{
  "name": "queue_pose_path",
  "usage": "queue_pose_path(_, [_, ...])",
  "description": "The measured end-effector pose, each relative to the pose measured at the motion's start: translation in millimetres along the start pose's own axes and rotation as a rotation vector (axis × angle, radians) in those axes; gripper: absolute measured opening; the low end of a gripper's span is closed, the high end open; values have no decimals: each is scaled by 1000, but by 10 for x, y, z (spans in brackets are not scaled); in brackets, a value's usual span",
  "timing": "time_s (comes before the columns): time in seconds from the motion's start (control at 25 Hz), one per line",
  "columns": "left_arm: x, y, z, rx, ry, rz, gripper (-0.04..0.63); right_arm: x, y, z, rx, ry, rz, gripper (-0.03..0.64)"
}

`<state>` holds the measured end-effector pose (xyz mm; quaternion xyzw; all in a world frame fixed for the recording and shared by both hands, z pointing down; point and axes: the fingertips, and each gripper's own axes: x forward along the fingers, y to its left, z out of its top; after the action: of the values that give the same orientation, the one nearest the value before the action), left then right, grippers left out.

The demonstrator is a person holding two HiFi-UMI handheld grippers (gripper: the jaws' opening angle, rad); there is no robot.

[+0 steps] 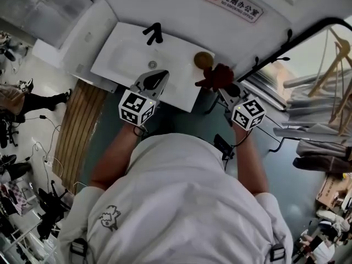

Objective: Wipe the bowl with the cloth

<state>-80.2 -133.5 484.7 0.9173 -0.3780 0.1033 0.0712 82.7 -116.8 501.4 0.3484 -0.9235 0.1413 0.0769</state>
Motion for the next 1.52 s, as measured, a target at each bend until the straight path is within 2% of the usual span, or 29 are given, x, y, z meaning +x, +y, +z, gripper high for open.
queue_pose_path(0.4, [-47, -1192, -211, -45, 20, 26, 14, -967, 175, -510, 22, 13, 74, 51])
queue_pose_path(0.56, [-157, -1618, -326, -42, 37, 32, 14, -1287, 322, -674, 24, 14, 93, 51])
queue_pose_path(0.72, [-267, -1852, -295, -16, 39, 27, 14, -1485, 448, -730, 19, 28, 83, 51])
queue_pose_path(1.16, [-685, -1951, -304, 19, 13, -32, 14, -1585, 981, -778, -7, 29, 27, 51])
queue_pose_path(1.52, [-1556, -1714, -306, 44, -19, -91, 14, -1330, 1914, -773, -12, 13, -21, 51])
